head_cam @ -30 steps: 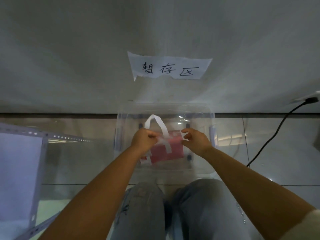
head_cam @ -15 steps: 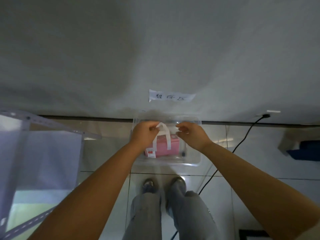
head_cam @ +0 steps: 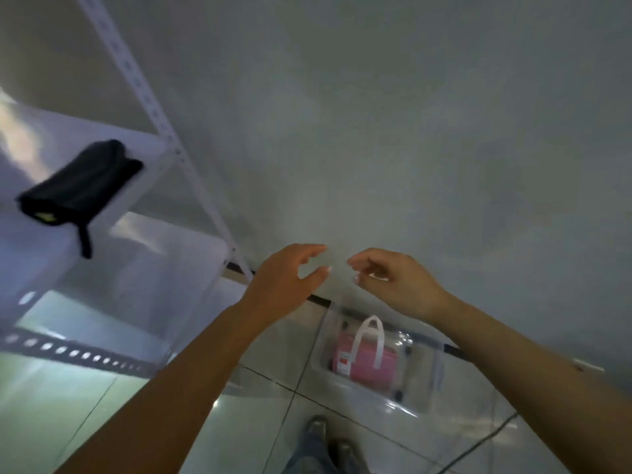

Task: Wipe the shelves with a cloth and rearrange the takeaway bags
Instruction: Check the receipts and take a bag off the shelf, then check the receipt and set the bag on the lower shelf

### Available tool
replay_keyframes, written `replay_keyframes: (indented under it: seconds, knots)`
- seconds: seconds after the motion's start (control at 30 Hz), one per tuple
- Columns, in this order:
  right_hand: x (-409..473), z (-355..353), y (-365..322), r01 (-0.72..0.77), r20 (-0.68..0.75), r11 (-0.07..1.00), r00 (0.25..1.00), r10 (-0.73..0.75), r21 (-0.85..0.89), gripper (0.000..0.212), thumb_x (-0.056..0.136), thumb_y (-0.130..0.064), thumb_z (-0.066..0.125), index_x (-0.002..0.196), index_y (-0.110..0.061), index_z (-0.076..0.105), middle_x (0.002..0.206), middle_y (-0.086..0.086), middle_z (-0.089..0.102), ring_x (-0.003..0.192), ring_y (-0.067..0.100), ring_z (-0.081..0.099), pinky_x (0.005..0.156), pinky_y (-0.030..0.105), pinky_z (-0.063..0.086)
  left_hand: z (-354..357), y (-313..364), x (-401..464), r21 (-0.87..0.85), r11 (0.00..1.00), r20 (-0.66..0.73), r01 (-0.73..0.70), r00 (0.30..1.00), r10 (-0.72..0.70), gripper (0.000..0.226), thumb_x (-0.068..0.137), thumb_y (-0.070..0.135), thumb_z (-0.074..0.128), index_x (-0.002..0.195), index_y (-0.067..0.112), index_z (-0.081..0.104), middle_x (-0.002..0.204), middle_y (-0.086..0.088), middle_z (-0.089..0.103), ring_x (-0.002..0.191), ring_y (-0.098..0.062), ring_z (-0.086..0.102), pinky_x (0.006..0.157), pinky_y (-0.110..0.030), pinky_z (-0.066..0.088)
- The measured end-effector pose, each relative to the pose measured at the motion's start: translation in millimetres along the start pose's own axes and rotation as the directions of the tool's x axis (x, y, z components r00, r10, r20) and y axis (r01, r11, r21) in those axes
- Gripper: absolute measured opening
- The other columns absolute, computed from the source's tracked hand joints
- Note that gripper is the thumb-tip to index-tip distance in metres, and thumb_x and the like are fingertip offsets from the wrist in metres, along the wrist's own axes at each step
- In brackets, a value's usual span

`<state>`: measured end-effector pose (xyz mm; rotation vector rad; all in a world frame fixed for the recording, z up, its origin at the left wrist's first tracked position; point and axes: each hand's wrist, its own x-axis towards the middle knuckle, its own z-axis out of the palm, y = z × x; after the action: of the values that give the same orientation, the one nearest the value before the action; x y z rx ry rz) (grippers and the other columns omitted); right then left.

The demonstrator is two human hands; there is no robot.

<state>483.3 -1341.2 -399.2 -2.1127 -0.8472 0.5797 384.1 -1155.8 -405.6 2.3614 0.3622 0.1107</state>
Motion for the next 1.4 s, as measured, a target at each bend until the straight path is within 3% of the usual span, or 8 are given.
replay_keyframes:
  seconds: [0.3,0.47,0.63,0.8,0.9,1.0,1.17,1.4]
  knots:
    - [4,54,-132,0.397,0.215,0.917,0.899,-0.383,-0.027,0.043,0.089,-0.024,0.065,0.129,-0.035,0.052,0.113,-0.016,0.061,0.105,0.002,0.058,0.093,0.018,0.045,-111,-19,-129,0.083,0.993,-0.285,0.082,0.957,-0.055,0.044,0.088,0.042,0.063,0.128,0.036,0.048,0.122,0.013,0.054,0.106,0.004,0.047,0.086,0.003,0.028]
    - [4,112,-210,0.536,0.336,0.843,0.785,-0.52,0.052,0.044,0.089,-0.025,0.064,0.127,-0.042,0.047,0.119,-0.017,0.058,0.109,-0.001,0.054,0.094,0.009,0.041,-164,-39,-201,0.077,0.98,-0.435,0.182,0.891,-0.131,0.048,0.087,0.032,0.067,0.131,0.02,0.055,0.128,0.008,0.056,0.114,0.0,0.049,0.092,0.003,0.027]
    - [6,187,-280,0.616,0.391,0.78,0.695,-0.603,0.108,0.045,0.09,-0.025,0.063,0.13,-0.038,0.049,0.122,-0.019,0.055,0.112,-0.002,0.052,0.097,0.012,0.04,-219,-82,-273,0.152,0.949,-0.533,0.277,0.832,-0.158,0.055,0.081,0.055,0.056,0.132,0.036,0.052,0.129,0.019,0.055,0.113,0.004,0.049,0.092,-0.002,0.03]
    - [6,270,-336,0.622,0.416,0.767,0.663,-0.622,0.156,0.044,0.088,-0.028,0.065,0.121,-0.05,0.048,0.124,-0.02,0.055,0.111,-0.006,0.052,0.097,0.012,0.042,-273,-138,-339,0.194,0.91,-0.594,0.366,0.782,-0.188,0.054,0.082,0.053,0.066,0.132,0.036,0.052,0.127,0.024,0.052,0.115,0.007,0.044,0.092,-0.002,0.025]
    - [8,323,-373,0.634,0.447,0.756,0.636,-0.629,0.162,0.045,0.089,-0.025,0.065,0.12,-0.051,0.046,0.123,-0.026,0.051,0.111,-0.014,0.048,0.095,0.007,0.04,-309,-181,-376,0.228,0.881,-0.61,0.414,0.766,-0.203,0.056,0.084,0.056,0.061,0.135,0.037,0.049,0.131,0.024,0.05,0.123,0.001,0.043,0.1,-0.013,0.031]
    - [15,366,-408,0.653,0.46,0.745,0.624,-0.631,0.136,0.045,0.09,-0.03,0.063,0.125,-0.051,0.044,0.117,-0.036,0.043,0.107,-0.022,0.042,0.087,-0.001,0.035,-341,-221,-402,0.259,0.857,-0.607,0.446,0.765,-0.215,0.059,0.086,0.057,0.058,0.14,0.038,0.043,0.139,0.019,0.048,0.128,-0.003,0.04,0.099,-0.014,0.031]
    - [37,415,-457,0.669,0.427,0.738,0.643,-0.636,0.092,0.047,0.091,-0.029,0.062,0.133,-0.04,0.045,0.121,-0.031,0.041,0.101,-0.029,0.035,0.082,-0.007,0.028,-378,-267,-416,0.255,0.862,-0.606,0.438,0.767,-0.211,0.059,0.087,0.052,0.059,0.141,0.035,0.042,0.142,0.014,0.046,0.131,-0.008,0.04,0.103,-0.02,0.032]
    - [87,461,-494,0.639,0.37,0.765,0.695,-0.617,0.078,0.042,0.091,-0.022,0.062,0.124,-0.042,0.046,0.116,-0.03,0.044,0.103,-0.021,0.043,0.083,-0.005,0.029,-434,-313,-388,0.211,0.906,-0.609,0.367,0.774,-0.172,0.057,0.088,0.046,0.061,0.141,0.034,0.042,0.141,0.014,0.047,0.129,-0.006,0.038,0.097,-0.017,0.031]
